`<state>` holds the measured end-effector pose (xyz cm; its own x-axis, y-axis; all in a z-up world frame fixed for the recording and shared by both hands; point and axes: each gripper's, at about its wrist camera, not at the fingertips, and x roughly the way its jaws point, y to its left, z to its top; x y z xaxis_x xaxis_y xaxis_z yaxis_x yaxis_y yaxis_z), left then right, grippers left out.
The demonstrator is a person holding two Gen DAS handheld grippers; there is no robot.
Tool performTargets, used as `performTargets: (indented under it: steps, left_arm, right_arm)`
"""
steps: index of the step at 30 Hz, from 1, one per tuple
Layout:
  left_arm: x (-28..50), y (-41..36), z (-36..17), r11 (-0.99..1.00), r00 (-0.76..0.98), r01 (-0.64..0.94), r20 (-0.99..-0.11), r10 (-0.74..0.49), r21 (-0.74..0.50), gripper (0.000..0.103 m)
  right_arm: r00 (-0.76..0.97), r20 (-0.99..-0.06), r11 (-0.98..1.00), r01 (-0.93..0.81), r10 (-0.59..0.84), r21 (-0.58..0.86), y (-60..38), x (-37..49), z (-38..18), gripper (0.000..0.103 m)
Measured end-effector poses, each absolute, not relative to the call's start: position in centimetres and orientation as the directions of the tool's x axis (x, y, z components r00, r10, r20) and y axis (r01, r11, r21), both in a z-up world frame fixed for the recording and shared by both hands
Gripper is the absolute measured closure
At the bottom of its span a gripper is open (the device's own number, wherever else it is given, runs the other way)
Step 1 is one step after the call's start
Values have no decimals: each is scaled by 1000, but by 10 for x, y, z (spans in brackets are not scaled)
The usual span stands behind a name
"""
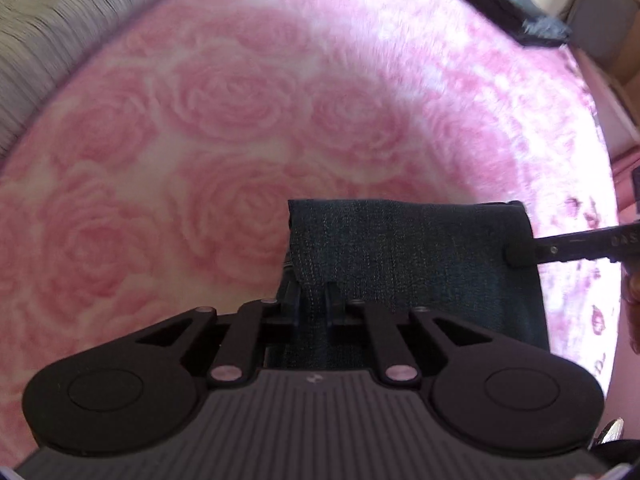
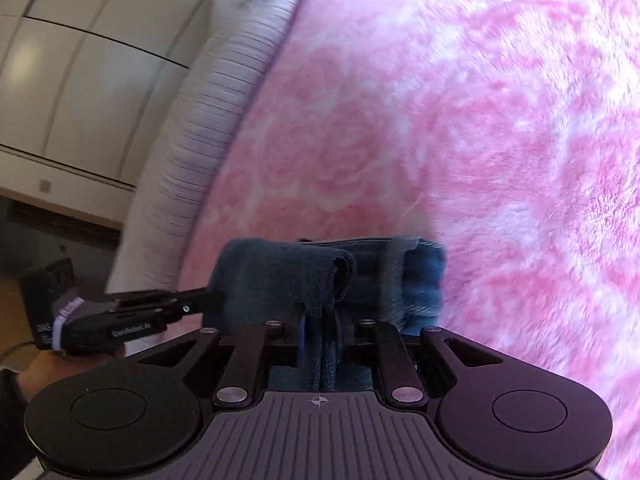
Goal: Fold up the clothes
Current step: 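Open both grippers and release the folded jeans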
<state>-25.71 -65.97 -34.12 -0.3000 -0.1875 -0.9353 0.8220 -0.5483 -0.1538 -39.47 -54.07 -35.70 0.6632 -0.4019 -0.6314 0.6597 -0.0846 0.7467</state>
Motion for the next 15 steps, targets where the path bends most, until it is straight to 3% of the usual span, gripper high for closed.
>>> performTargets:
  steps: [3, 5, 8, 10, 12, 15]
  left_arm:
    - [-259, -660, -346, -555, -300, 818, -936, -183, -154, 93]
    - [-254, -658, -343, -551, -305, 820, -934, -185, -158, 87]
    - [-232, -646, -322, -535, -298, 832, -932, -205, -148, 83]
    - [-212, -632, -308, -509, -292, 848, -931, -220, -145, 80]
    - [-190, -616, -304, -461, -269, 876, -937, -224, -141, 76]
    - [-157, -587, -309, -378, -236, 915, -947, -218, -141, 76]
  right_arm:
    - [654, -640, -71, 674, -403, 735, -534, -403, -362, 90]
    - [647, -640, -51, 686, -415, 726, -523, -410, -351, 90]
    - [640, -644, -42, 695, -420, 718, -506, -420, -335, 85]
    - [631, -654, -32, 709, -417, 704, -497, -419, -326, 67]
    - [623, -659, -33, 715, -421, 698, -492, -416, -322, 25]
    - [625, -663, -77, 701, -412, 709, -488, -407, -329, 19]
